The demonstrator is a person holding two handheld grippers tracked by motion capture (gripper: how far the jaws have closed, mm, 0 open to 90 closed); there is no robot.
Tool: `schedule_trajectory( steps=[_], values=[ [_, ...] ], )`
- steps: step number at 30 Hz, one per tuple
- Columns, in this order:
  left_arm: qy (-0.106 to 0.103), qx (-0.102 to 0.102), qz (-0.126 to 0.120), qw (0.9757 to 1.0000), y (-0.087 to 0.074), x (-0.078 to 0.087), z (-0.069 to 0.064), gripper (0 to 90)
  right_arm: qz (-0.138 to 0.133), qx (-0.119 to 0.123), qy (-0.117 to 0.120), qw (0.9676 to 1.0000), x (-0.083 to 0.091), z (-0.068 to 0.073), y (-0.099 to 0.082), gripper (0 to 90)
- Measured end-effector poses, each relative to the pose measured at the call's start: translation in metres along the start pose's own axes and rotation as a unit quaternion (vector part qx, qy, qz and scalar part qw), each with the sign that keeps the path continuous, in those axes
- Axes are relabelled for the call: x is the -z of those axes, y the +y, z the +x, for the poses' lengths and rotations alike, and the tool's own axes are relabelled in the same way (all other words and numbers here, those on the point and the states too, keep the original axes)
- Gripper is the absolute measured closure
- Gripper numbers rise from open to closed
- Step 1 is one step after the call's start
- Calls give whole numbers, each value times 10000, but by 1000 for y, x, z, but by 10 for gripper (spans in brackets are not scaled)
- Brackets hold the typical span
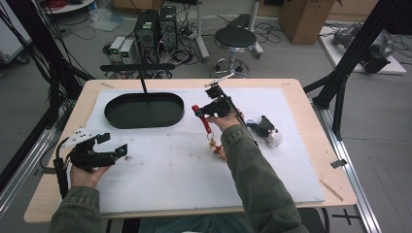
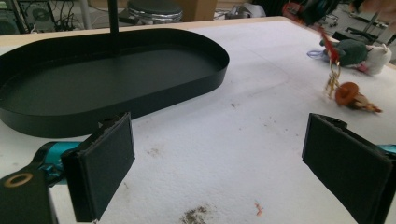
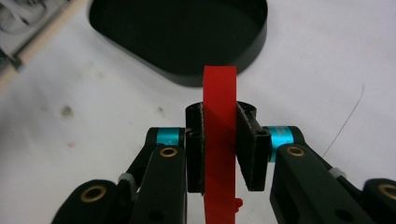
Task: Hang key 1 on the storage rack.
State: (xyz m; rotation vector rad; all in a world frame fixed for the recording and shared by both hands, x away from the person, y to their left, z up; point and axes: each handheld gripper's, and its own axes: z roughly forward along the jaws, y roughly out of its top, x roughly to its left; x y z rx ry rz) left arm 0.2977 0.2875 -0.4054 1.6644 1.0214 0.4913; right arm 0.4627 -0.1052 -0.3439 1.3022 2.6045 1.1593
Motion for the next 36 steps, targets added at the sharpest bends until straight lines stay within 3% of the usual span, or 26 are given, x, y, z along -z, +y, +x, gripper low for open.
schedule_trajectory(
  steps=[3,4,8,13,20,31,36],
  values=[
    [6,19,5,10000,0,0,1,95,-189,-54,142,9997,15,1,5,753],
    [0,24,-6,10000,0,0,1,95,-316,-149,218,9992,28,4,10,753],
    [5,26,2,10000,0,0,1,95,-668,-356,512,9958,47,11,23,754],
    [-3,40,-10,10000,0,0,1,95,-853,-218,553,9946,58,27,41,753],
    [-80,48,-81,9999,1,-1,3,95,-1052,-347,526,9925,52,41,63,753],
    [-195,47,-101,9997,2,-3,3,95,-1090,-556,496,9912,38,52,93,752],
    [-268,14,-54,9996,2,-6,1,95,-1021,-496,326,9930,31,55,110,752]
  ],
)
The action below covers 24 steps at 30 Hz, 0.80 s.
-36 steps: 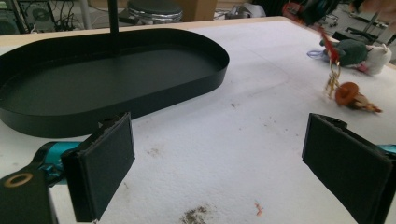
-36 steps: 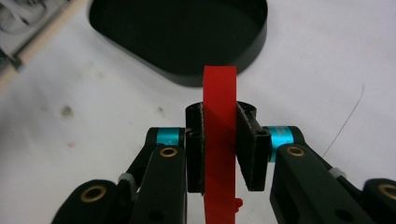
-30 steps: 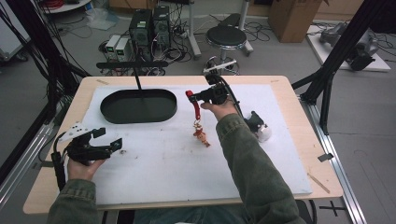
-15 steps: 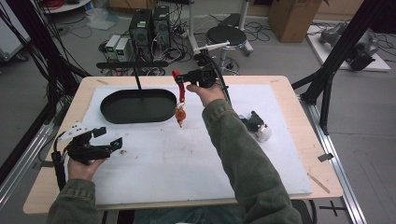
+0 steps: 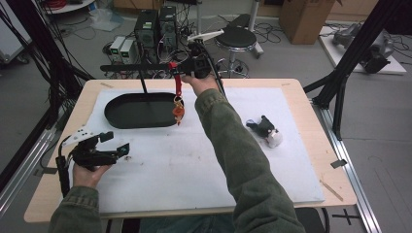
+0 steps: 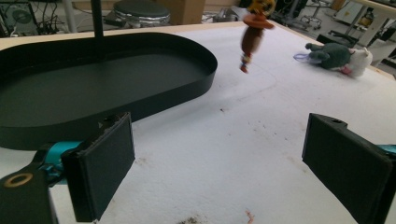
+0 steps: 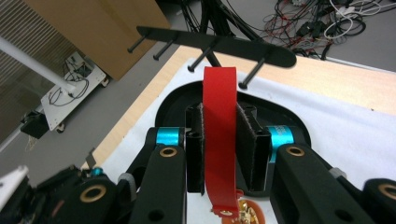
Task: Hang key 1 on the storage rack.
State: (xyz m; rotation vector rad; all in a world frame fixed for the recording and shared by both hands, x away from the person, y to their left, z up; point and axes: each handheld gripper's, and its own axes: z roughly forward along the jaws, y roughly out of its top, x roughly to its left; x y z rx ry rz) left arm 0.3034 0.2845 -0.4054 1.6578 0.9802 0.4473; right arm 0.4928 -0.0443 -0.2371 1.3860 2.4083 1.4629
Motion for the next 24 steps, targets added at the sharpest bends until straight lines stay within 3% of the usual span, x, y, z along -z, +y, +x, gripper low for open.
schedule_trajectory(
  steps=[11,16,20,24],
  values=[
    [-48,-15,-3,10000,0,-1,2,95,-108,23,-54,9999,-13,17,34,752],
    [-68,6,7,10000,1,-2,2,95,-136,121,-88,9998,-18,27,47,752],
    [-60,8,-5,10000,1,-1,3,95,-153,336,-262,9990,-23,34,59,752],
    [-58,6,5,10000,0,-2,3,95,-209,330,-308,9988,-25,36,70,752]
  ],
)
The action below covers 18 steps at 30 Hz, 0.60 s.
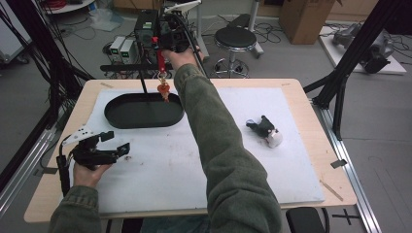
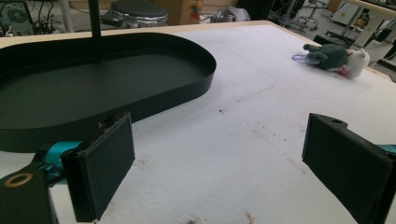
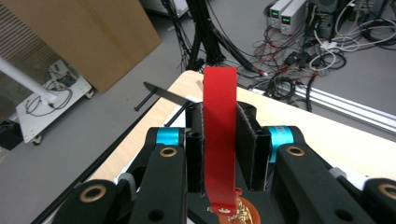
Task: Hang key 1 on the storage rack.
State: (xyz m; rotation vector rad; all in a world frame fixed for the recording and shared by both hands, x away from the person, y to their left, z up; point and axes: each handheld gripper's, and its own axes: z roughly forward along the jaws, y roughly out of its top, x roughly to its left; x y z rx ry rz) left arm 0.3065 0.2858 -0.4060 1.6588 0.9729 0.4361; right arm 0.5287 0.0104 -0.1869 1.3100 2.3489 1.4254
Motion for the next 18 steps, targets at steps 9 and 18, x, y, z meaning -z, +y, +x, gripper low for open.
schedule_trajectory(
  steps=[9,18],
  values=[
    [4,14,-17,10000,0,0,0,95,53,-112,-283,9995,-7,-13,6,752],
    [2,-15,27,10000,0,-1,0,95,57,-290,-411,9987,-18,-27,5,752]
  ],
)
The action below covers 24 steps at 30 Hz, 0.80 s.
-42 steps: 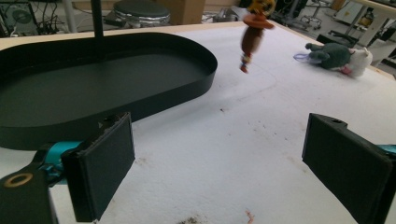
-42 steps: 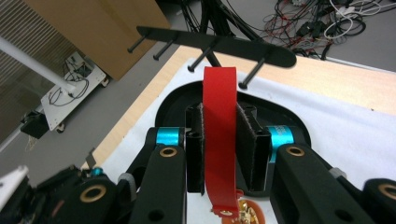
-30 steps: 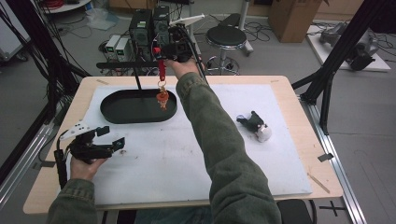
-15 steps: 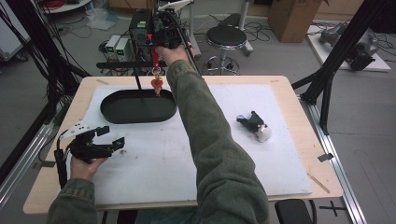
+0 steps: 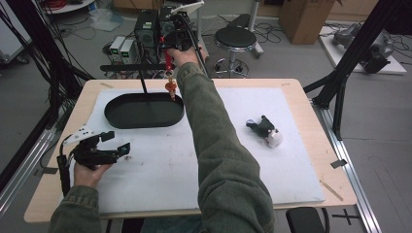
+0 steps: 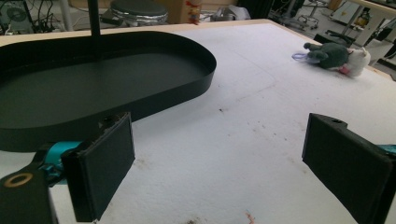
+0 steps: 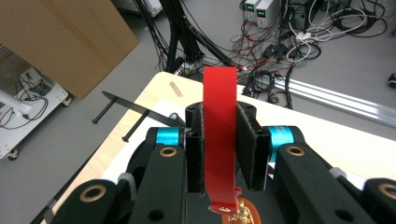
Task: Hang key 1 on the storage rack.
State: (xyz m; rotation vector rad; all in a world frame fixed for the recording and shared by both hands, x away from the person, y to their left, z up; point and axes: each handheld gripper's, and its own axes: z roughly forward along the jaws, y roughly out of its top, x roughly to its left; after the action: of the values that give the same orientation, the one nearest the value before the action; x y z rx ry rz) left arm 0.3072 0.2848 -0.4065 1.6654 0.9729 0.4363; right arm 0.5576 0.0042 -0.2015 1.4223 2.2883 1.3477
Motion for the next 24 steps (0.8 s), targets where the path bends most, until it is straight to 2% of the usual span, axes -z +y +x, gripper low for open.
schedule_trajectory(
  steps=[4,7,10,11,12,13,15,16,17,18,19,22,24],
  values=[
    [12,23,-17,10000,0,0,0,95,-23,0,-40,10000,-5,-3,1,751],
    [8,12,-17,10000,0,0,1,95,-152,-24,-46,9999,-13,-6,1,751],
    [16,10,-18,10000,0,1,2,95,-164,31,-173,9997,-19,-6,0,738],
    [20,9,-25,10000,0,0,2,95,-249,75,-156,9995,-20,-7,-1,658],
    [20,10,-27,10000,0,1,2,95,-303,28,-98,9995,-20,-8,-3,501],
    [20,10,-27,10000,0,1,2,95,-330,16,-94,9994,-21,-8,-4,403],
    [18,18,-10,10000,0,0,1,95,-160,66,-125,9998,-22,-9,-5,203],
    [8,7,9,10000,0,0,1,95,-89,160,-289,9994,-22,-8,-6,132],
    [8,7,9,10000,0,0,1,95,-127,253,-419,9987,-21,-7,-8,89],
    [5,1,25,10000,0,0,0,95,-195,329,-436,9983,-19,-8,-9,50],
    [-3,0,30,10000,0,0,0,95,-199,311,-384,9986,-18,-9,-11,8],
    [15,-28,40,10000,0,-1,-1,95,-169,305,-59,9994,-13,-14,-15,7],
    [28,-31,48,10000,0,0,0,95,-139,385,-47,9992,-10,-16,-17,7]
  ],
)
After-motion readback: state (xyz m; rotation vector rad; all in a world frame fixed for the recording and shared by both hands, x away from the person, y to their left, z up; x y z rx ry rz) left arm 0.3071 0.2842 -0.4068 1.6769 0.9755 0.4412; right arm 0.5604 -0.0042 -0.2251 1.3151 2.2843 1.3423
